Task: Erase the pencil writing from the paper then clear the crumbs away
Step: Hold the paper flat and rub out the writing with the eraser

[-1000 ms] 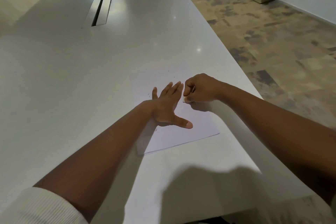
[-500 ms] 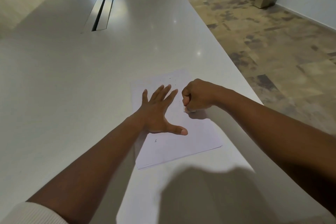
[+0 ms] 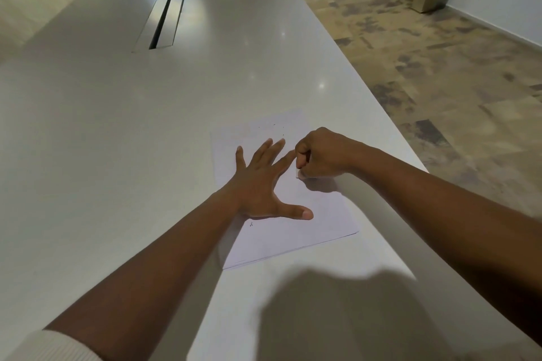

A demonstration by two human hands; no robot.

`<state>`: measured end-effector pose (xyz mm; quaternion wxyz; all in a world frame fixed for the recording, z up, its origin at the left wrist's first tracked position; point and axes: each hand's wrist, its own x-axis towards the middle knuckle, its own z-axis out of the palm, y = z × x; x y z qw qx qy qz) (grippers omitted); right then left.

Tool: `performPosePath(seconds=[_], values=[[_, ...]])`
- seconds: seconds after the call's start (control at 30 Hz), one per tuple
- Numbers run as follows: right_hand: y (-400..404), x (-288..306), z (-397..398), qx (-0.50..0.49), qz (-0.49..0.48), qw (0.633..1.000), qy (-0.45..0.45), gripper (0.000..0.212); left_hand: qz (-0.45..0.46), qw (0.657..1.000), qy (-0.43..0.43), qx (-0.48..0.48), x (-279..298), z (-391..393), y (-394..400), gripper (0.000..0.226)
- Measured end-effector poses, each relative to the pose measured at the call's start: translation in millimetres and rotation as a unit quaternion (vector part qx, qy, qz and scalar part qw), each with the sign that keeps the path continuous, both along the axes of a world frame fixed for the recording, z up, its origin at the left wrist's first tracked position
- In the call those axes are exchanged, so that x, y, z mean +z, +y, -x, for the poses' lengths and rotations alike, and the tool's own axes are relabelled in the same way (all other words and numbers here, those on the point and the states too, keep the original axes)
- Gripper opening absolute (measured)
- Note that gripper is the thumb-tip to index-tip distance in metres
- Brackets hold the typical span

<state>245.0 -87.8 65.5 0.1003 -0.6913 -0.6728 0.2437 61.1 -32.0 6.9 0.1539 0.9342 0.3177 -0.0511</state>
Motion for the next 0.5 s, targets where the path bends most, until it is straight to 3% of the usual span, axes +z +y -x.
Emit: performPosePath(seconds=[0.17,0.27,0.4,0.5], values=[[-8.5,-1.8,-4.0,0.006,-0.016,0.999,0.047,0.013,-0.003,1.000,0.007,0.006,-3.2,-2.4,0.4,0.137],[-19.4,2.4,-8.3,0.046,0.022,0.996,0.073,0.015,-0.005,1.000,0.007,0.010,-3.8,-3.2,0.6,0.138],[-28.7,8.7,-10.7,0.129,0.101,0.986,0.023,0.005,-0.007,1.000,0.007,0.015,-4.6,-3.7,0.6,0.139],[-29.5,10.1,-11.9,0.134,0.101,0.986,0.005,0.004,-0.007,1.000,0.002,0.016,-5.6,-4.2,0.5,0.140]])
